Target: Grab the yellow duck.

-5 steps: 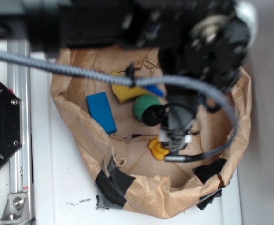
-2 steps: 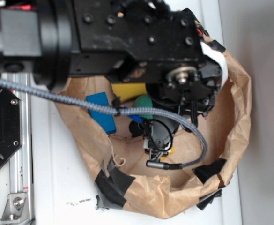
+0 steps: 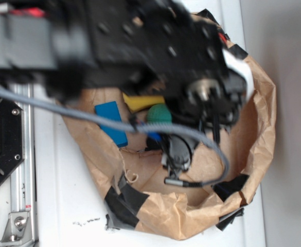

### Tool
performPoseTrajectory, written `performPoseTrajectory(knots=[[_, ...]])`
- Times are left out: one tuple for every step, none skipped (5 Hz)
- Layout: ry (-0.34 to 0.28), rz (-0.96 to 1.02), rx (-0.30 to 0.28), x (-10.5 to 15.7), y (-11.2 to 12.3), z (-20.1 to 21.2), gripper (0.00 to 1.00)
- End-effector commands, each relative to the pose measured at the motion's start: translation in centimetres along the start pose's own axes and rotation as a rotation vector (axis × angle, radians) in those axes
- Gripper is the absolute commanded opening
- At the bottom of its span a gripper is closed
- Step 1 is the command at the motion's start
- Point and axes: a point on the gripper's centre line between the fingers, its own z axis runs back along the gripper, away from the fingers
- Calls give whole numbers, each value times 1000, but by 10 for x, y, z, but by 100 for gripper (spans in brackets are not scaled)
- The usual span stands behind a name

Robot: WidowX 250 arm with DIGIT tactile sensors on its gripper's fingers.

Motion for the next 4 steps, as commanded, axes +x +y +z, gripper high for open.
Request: performPoseTrajectory(knots=[[-4, -123, 7, 8, -36, -26, 100], [5, -118, 49, 5, -26, -32, 100], [7, -98, 55, 6, -17, -35, 100], [5, -82, 54, 7, -12, -34, 100]])
